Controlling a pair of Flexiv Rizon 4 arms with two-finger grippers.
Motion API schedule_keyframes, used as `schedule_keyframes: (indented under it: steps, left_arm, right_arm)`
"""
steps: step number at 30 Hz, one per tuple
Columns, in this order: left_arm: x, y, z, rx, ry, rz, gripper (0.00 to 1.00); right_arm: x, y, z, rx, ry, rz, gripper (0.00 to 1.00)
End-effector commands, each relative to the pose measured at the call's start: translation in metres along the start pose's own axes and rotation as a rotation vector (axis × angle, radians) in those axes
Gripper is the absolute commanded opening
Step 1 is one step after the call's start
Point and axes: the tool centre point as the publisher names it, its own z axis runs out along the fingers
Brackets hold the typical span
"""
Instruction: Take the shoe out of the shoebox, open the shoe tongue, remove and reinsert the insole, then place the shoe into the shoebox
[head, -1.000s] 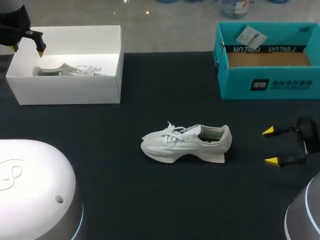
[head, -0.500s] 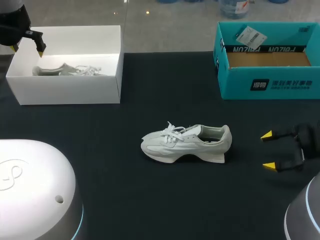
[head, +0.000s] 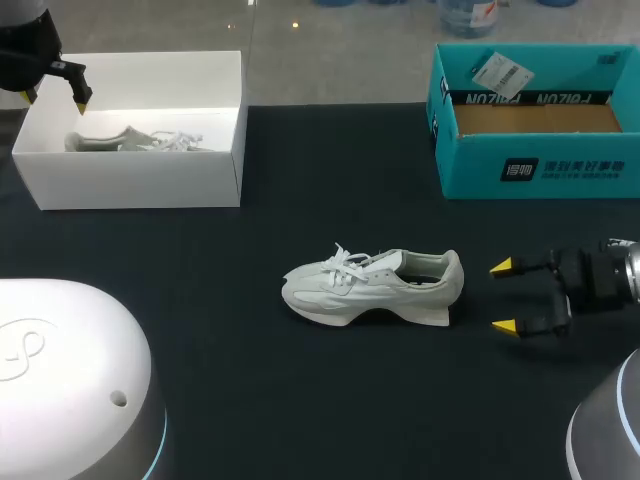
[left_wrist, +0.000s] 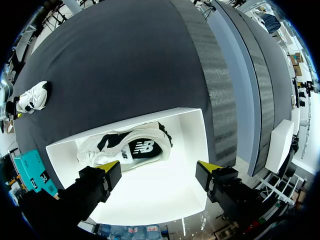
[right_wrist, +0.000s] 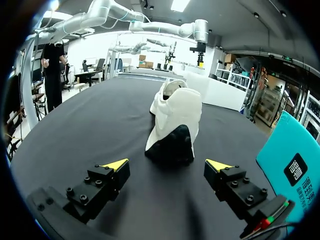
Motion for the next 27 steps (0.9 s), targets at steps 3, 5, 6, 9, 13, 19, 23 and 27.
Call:
schedule_keyframes:
  steps: [3, 5, 6, 9, 13, 19, 23, 27]
  left_arm:
    - [0.001, 0.0, 0.0, 0.001, 0.001, 0.001, 1.0]
    - [0.001, 0.0, 0.0, 0.001, 0.001, 0.001, 1.0]
    - [0.001, 0.0, 0.0, 0.001, 0.001, 0.001, 1.0]
    - [0.001, 0.0, 0.0, 0.001, 0.001, 0.001, 1.0]
    - [0.001, 0.0, 0.0, 0.001, 0.001, 0.001, 1.0]
    - [0.001, 0.0, 0.0, 0.001, 0.001, 0.001, 1.0]
    - [0.001, 0.0, 0.0, 0.001, 0.001, 0.001, 1.0]
    - [0.001, 0.0, 0.0, 0.001, 0.001, 0.001, 1.0]
  right_arm:
    - [-0.014, 0.003, 0.014, -0.007, 0.005, -0.008, 1.0]
    - [-0.015, 0.005, 0.022, -0.021, 0.015, -0.009, 1.0]
    - [-0.015, 0.004, 0.024, -0.023, 0.018, -0.007, 1.0]
    - [-0.017, 0.005, 0.032, -0.034, 0.022, -0.009, 1.0]
    - [-0.02, 0.011, 0.041, -0.043, 0.023, -0.014, 1.0]
    - [-0.024, 0.016, 0.051, -0.058, 0.032, -0.024, 1.0]
    - [-0.022, 0.019, 0.056, -0.065, 0.034, -0.025, 1.0]
    - [-0.016, 0.018, 0.06, -0.073, 0.036, -0.014, 1.0]
